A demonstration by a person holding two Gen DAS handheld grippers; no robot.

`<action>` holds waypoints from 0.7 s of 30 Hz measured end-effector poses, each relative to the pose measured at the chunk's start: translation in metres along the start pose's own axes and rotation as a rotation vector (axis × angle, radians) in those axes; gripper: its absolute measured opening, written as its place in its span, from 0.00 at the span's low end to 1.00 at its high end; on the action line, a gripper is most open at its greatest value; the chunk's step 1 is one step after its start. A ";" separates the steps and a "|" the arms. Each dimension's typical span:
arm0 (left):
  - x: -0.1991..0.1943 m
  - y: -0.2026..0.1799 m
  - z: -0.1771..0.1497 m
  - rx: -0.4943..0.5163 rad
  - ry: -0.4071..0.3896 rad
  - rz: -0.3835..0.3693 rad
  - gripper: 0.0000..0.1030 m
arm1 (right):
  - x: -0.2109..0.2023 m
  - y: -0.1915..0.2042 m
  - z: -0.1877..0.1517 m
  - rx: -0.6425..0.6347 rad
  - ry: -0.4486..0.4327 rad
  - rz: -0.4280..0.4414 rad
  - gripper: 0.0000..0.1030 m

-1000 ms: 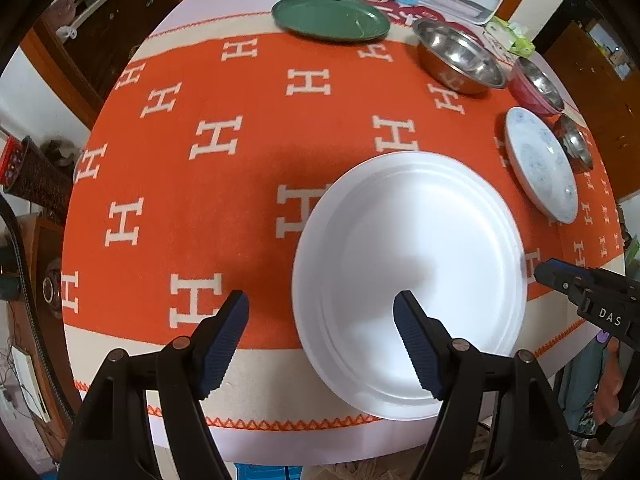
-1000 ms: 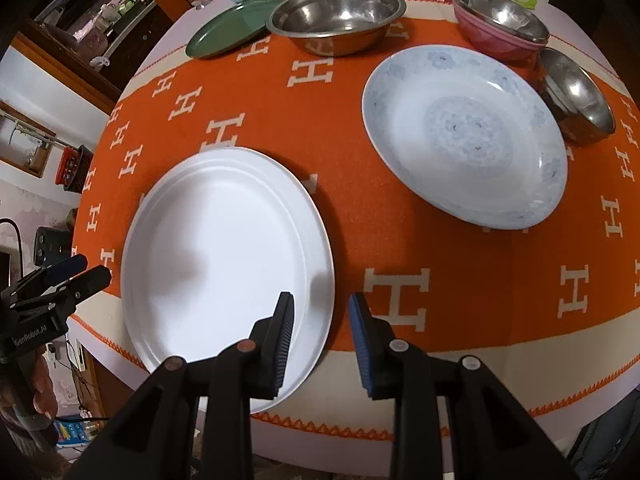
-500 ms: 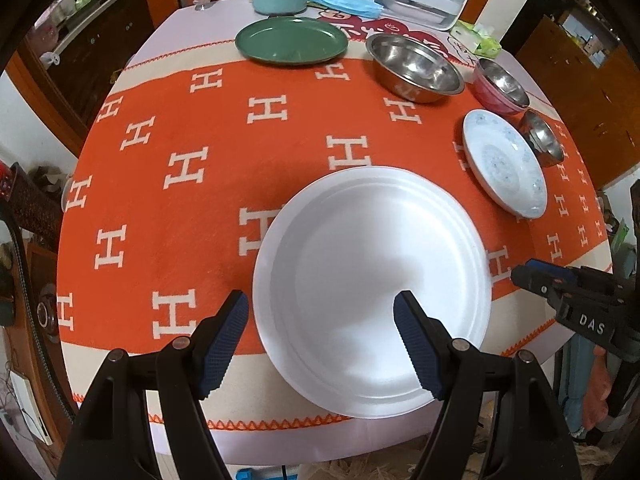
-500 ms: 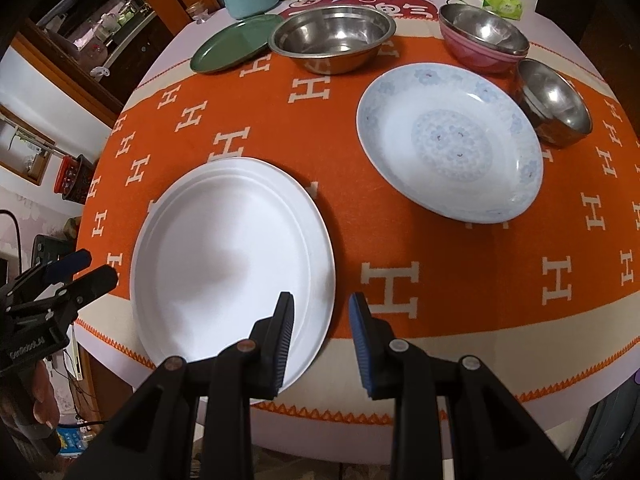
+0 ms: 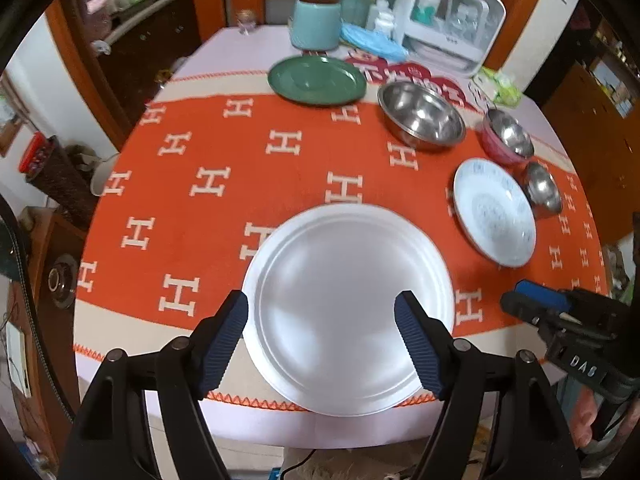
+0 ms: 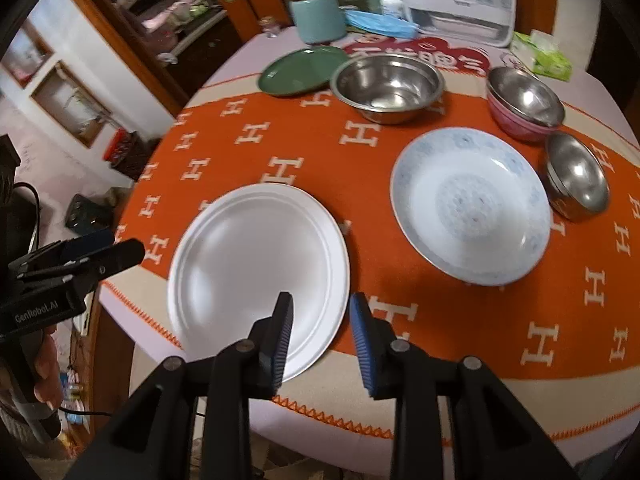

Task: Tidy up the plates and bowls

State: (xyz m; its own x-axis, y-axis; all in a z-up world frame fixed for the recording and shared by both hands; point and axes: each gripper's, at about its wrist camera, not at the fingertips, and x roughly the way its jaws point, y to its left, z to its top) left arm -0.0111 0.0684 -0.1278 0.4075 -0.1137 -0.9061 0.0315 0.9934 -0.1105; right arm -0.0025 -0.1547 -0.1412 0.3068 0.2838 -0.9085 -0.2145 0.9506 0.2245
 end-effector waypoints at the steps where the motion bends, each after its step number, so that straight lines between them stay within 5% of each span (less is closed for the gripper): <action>1: -0.005 -0.002 -0.002 -0.009 -0.015 0.003 0.77 | -0.002 -0.001 0.000 -0.010 -0.008 0.010 0.37; 12: -0.015 -0.010 -0.024 -0.039 -0.017 0.039 0.78 | 0.011 -0.003 0.002 -0.028 0.035 0.080 0.40; 21: 0.004 0.006 0.043 0.037 -0.030 0.035 0.78 | 0.011 -0.004 0.051 -0.031 -0.001 0.023 0.40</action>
State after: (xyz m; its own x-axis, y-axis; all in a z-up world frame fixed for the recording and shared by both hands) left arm 0.0300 0.0749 -0.1142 0.4360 -0.0791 -0.8964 0.0504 0.9967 -0.0634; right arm 0.0495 -0.1486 -0.1340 0.3019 0.3059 -0.9029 -0.2502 0.9393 0.2346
